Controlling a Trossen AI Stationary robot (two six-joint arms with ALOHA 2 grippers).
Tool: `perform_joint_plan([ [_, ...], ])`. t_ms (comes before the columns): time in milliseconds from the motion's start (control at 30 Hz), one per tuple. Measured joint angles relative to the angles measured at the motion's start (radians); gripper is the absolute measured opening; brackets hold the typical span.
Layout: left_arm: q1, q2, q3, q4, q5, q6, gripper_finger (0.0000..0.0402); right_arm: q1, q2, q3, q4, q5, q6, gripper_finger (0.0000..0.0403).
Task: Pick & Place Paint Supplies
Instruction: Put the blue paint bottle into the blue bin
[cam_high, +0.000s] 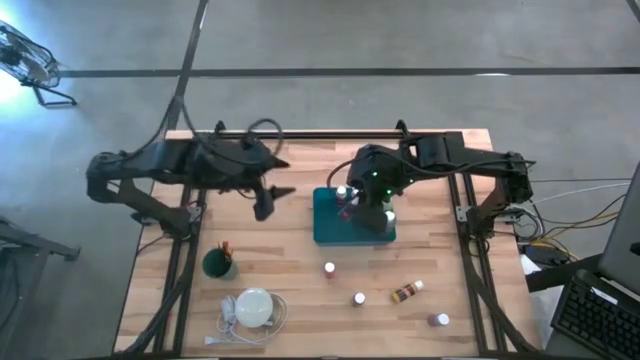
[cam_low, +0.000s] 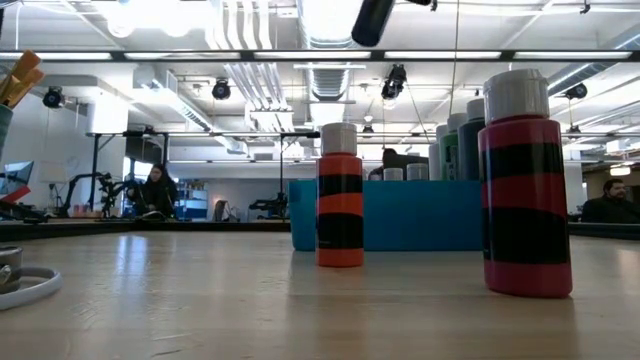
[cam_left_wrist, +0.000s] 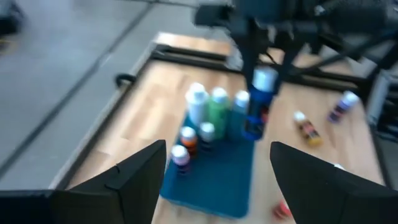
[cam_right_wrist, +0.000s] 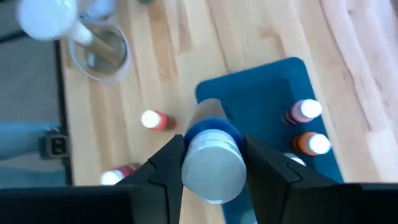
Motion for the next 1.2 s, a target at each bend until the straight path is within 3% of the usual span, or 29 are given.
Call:
perform_joint_plan([
  [267, 0.000, -0.076, 0.000, 0.026, -0.128, -0.011, 0.0291, -0.005, 0.088, -0.018, -0.187, 0.069, -0.088, 0.0125],
  [600, 0.000, -0.085, 0.000, 0.035, -0.168, 0.004, 0.0291, 0.004, 0.161, -0.040, -0.162, 0.120, -0.237, 0.0125],
  [700, 0.000, -0.084, 0.000, 0.035, -0.168, 0.003, 0.0291, 0.023, 0.141, -0.098, -0.133, 0.163, -0.251, 0.0125],
  [1000, 0.000, -0.083, 0.000, 0.036, -0.169, 0.003, 0.0291, 0.047, 0.009, -0.403, 0.084, 0.156, -0.287, 0.0125],
  [1200, 0.000, -0.083, 0.000, 0.037, -0.169, -0.004, 0.0291, 0.046, -0.005, -0.516, 0.141, 0.155, -0.361, 0.0125],
])
